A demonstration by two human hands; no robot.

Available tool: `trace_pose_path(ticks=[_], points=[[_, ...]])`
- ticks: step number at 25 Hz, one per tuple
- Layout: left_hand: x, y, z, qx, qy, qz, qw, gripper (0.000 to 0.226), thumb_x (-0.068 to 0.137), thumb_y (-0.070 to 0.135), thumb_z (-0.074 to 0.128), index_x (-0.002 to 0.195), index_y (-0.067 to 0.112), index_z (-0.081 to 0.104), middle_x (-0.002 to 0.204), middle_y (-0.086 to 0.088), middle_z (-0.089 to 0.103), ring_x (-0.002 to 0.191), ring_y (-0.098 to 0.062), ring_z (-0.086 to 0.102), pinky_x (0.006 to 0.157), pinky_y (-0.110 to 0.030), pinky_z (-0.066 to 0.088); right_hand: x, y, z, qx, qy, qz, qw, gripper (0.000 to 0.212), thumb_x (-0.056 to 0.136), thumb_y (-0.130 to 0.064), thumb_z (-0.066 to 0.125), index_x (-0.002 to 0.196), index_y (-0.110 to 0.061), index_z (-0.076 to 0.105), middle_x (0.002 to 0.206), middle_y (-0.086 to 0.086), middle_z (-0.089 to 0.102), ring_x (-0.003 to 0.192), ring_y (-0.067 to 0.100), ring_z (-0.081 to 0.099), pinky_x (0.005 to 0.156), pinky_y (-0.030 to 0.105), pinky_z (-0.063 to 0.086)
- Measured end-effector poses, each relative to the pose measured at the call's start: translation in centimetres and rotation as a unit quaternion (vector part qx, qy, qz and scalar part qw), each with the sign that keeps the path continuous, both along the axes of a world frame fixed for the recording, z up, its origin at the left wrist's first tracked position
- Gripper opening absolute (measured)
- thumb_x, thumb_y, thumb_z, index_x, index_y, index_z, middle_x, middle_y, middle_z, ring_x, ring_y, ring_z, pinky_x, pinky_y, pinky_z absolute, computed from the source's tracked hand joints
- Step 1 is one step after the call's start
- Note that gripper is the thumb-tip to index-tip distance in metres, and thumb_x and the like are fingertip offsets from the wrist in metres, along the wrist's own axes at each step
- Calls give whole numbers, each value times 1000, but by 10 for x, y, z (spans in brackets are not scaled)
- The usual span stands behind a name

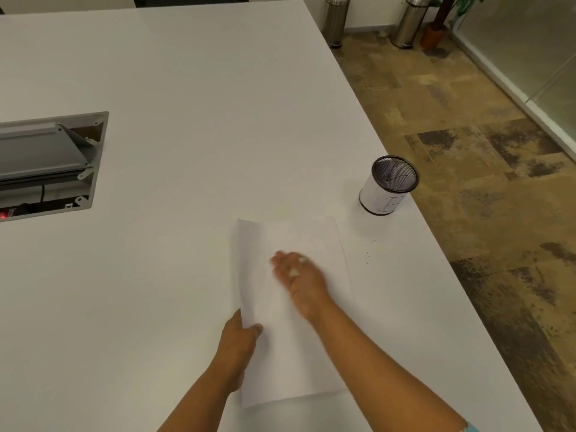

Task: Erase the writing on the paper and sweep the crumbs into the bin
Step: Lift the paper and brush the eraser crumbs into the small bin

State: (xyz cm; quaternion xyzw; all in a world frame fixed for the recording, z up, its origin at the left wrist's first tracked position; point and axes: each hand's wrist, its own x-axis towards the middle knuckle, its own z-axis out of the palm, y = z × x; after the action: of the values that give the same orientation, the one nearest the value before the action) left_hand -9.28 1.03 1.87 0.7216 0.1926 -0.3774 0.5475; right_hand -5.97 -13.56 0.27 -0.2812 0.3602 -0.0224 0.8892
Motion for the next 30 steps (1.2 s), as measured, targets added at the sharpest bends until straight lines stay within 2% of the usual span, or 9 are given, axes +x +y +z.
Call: trace_pose_path(ticks=[4, 6, 9, 12, 16, 20, 23, 27, 30], points=[[0, -2, -1, -4, 0, 5, 1000, 43, 94, 5, 45, 136, 12, 41, 128, -8, 55, 110, -27, 53, 96, -39, 44, 2, -58, 22, -128, 22, -200, 971, 22, 93, -1, 43, 76, -14, 47, 100, 8, 59, 91, 20, 59, 74, 19, 52], [0, -2, 0, -13, 5, 14, 1000, 39, 93, 4, 45, 131, 14, 45, 119, -3, 59, 103, -24, 56, 87, -34, 47, -13, -35, 25, -115, -9, -111, 987, 17, 87, 2, 51, 77, -12, 51, 102, 10, 64, 92, 20, 64, 76, 22, 54], [1, 0, 3, -30, -7, 3, 1000, 31, 90, 4, 46, 117, 15, 57, 104, -2, 68, 95, -20, 64, 78, -32, 54, -48, 27, 7, 41, -20, 115, 992, 9, 78, -8, 64, 85, -5, 60, 101, 16, 71, 92, 28, 69, 73, 30, 58], [3, 1, 4, -32, 0, -6, 999, 39, 89, 3, 46, 126, 17, 51, 117, -6, 63, 104, -25, 61, 91, -41, 51, -57, 2, 1, 94, 28, 34, 995, 15, 92, -6, 41, 86, -6, 55, 87, 11, 74, 79, 25, 71, 68, 32, 59], [3, 1, -4, -25, 5, 5, 1000, 44, 90, 4, 45, 133, 12, 44, 125, -8, 58, 111, -29, 55, 98, -46, 45, -53, -77, 22, -82, 50, -198, 975, 16, 95, -9, 42, 83, -15, 51, 95, 2, 69, 89, 19, 65, 73, 26, 54], [6, 6, -3, -35, -3, 56, 998, 38, 88, -2, 48, 124, 8, 51, 104, -5, 63, 91, -23, 60, 75, -34, 50, -59, -37, 23, -268, 58, -46, 960, 20, 93, -4, 44, 81, -18, 53, 85, 6, 64, 65, 11, 57, 52, 14, 44], [30, 35, 2, -11, -61, 136, 989, 33, 85, -10, 50, 117, -3, 53, 83, -10, 60, 67, -21, 55, 58, -29, 44, -75, -13, 19, -362, 128, 52, 922, 18, 90, -7, 48, 89, -22, 57, 77, 1, 64, 57, 9, 52, 53, 18, 43], [66, 98, 14, -53, -85, 212, 972, 32, 86, -9, 45, 118, -2, 52, 85, -11, 56, 69, -22, 54, 62, -32, 48, -87, -30, 21, -283, 169, -12, 944, 18, 89, -1, 49, 102, -12, 56, 81, 7, 63, 67, 16, 56, 63, 23, 48], [74, 122, 27, -112, -68, 239, 962, 32, 91, -2, 43, 119, 8, 52, 100, -9, 61, 82, -20, 62, 68, -29, 57, -80, 1, 18, -60, 88, 0, 994, 16, 86, 6, 48, 97, -3, 56, 77, 10, 69, 69, 19, 66, 64, 22, 56]])
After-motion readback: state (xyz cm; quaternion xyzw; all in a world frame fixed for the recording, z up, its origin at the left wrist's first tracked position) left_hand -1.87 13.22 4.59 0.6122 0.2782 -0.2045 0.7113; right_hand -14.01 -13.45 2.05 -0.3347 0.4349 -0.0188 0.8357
